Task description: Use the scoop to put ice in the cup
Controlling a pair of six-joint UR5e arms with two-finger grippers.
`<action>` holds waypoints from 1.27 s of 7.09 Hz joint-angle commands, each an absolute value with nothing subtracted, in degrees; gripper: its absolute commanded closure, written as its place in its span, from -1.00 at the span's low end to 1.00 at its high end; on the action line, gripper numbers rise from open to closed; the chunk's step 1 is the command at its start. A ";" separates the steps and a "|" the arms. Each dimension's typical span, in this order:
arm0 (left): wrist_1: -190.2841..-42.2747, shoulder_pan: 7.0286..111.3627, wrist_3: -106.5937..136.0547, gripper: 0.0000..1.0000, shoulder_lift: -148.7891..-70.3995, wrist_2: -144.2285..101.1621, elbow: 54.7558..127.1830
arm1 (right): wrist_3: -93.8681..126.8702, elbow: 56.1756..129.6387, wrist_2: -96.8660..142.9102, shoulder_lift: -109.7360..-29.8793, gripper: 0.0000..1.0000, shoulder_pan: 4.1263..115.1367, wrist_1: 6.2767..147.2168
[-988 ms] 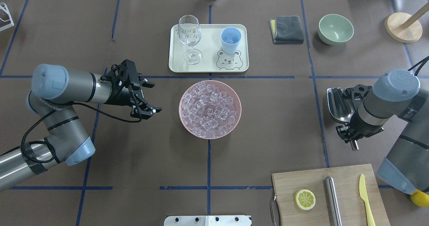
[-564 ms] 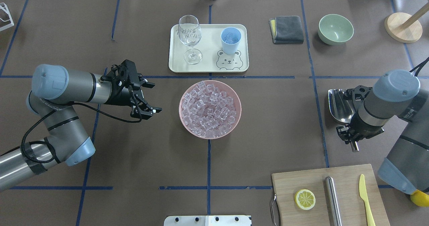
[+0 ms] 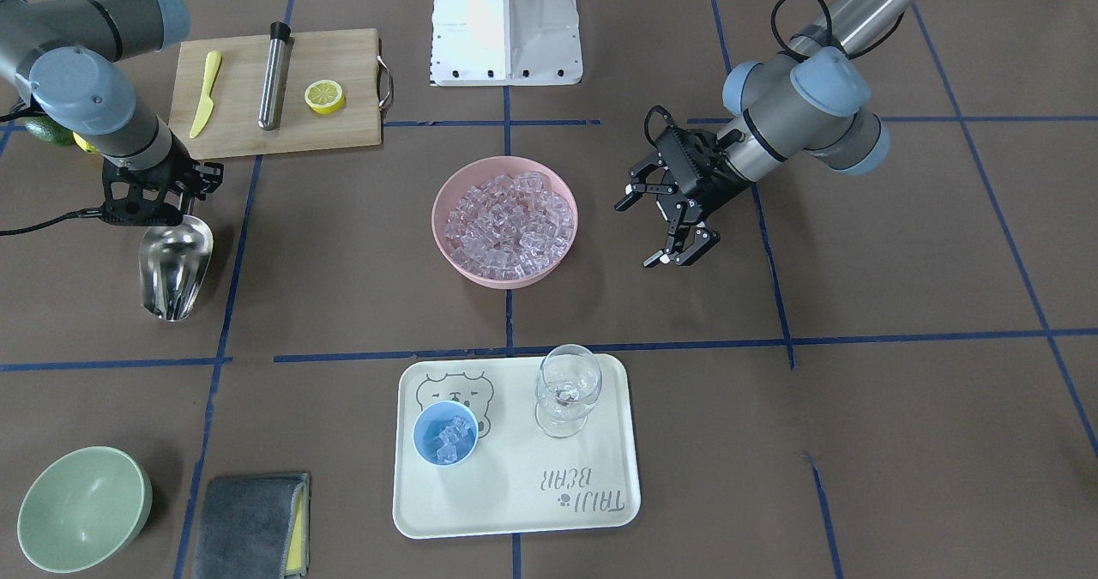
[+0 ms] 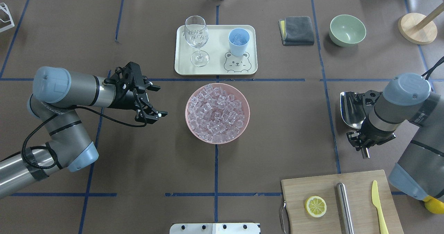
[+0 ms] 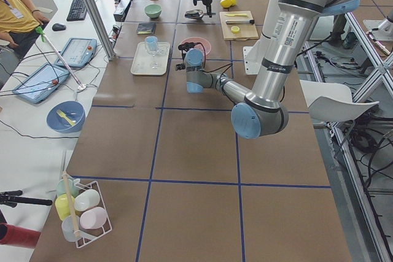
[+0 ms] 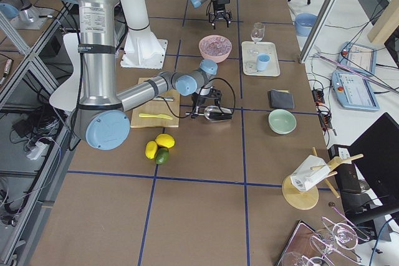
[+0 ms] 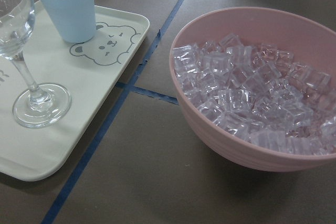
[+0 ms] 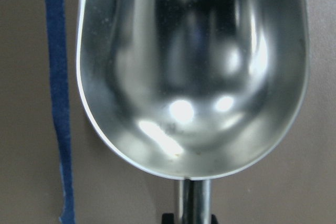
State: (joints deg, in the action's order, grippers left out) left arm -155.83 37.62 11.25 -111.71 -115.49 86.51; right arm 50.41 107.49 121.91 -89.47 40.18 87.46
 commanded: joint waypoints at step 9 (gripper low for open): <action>-148.80 49.89 8.02 -1.00 -93.90 -115.75 96.24 | 50.90 113.56 121.99 -90.44 -1.00 50.05 87.45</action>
